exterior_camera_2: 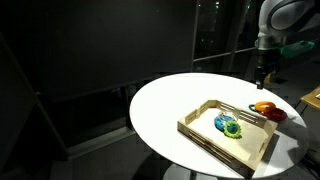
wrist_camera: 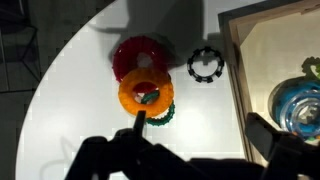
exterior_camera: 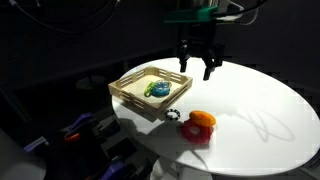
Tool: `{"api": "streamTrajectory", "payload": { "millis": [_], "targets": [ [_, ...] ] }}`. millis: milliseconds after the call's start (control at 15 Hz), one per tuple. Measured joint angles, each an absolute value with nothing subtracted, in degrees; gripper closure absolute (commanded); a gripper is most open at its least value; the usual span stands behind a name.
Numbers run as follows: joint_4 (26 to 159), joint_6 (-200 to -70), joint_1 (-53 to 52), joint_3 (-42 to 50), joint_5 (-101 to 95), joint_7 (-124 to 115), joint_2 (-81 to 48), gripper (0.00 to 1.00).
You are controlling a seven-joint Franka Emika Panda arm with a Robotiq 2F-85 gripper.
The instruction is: Put the green object inside the box
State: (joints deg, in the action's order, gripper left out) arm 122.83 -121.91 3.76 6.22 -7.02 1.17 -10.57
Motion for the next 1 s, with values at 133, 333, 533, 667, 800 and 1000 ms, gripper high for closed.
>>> {"api": "streamTrajectory", "payload": {
  "millis": [133, 333, 533, 667, 800, 1000],
  "targets": [
    [123.0, -119.9, 4.0, 6.5, -7.2, 1.2, -8.4, 0.0],
    [123.0, -116.5, 4.5, 6.6, -7.4, 1.2, -5.0, 0.0],
    [123.0, -113.5, 4.8, 6.6, -7.6, 1.2, -1.9, 0.0],
    [123.0, -111.9, 4.9, 6.6, -8.1, 1.2, -0.3, 0.0],
    [123.0, -110.9, 4.9, 6.6, -8.8, 1.2, 0.6, 0.0],
    [123.0, -110.8, 4.9, 6.5, -8.8, 1.2, 0.4, 0.0]
  ]
}}
